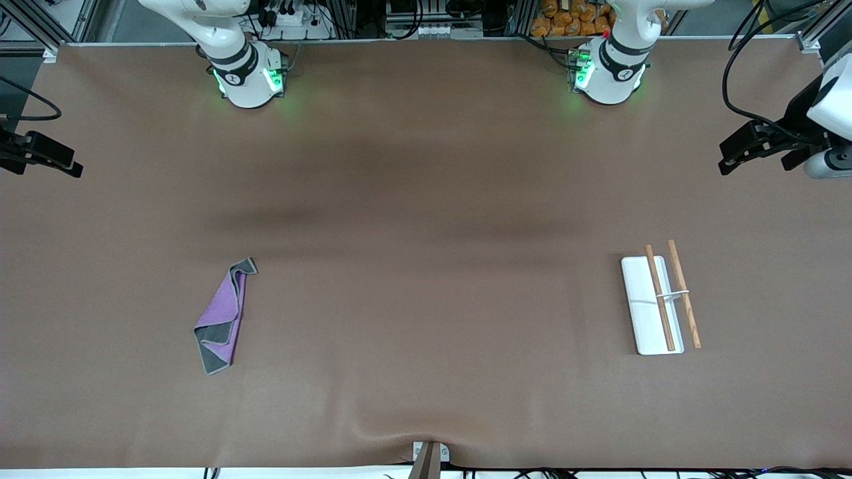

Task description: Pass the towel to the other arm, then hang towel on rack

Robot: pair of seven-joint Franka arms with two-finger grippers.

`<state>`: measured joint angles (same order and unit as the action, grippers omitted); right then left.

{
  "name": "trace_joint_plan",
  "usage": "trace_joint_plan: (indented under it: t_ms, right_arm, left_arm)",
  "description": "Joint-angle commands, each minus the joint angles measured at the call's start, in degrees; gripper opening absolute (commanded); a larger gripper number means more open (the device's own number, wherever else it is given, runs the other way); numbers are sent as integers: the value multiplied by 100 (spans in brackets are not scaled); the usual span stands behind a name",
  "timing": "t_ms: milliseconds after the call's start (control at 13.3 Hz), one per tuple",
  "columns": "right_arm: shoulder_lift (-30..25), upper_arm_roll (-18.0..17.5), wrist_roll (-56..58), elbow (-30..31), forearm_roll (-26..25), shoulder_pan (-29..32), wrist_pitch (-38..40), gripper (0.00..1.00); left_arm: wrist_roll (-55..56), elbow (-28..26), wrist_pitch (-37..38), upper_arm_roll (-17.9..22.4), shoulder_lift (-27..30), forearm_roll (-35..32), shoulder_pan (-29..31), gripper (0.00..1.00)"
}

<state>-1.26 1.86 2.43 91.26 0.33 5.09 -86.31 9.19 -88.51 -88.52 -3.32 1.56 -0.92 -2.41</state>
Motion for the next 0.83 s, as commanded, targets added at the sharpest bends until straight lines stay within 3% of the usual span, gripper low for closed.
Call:
trace_joint_plan:
  t_ms: [0, 754]
  right_arm:
    - [-41, 16, -128, -91, -68, -43, 106, 100]
    - [-24, 16, -58, -118, -68, -52, 141, 100]
  left_arm:
    - [-4, 194, 212, -2, -59, -13, 47, 100]
    - [-118, 281, 379, -11, -85, -31, 65, 100]
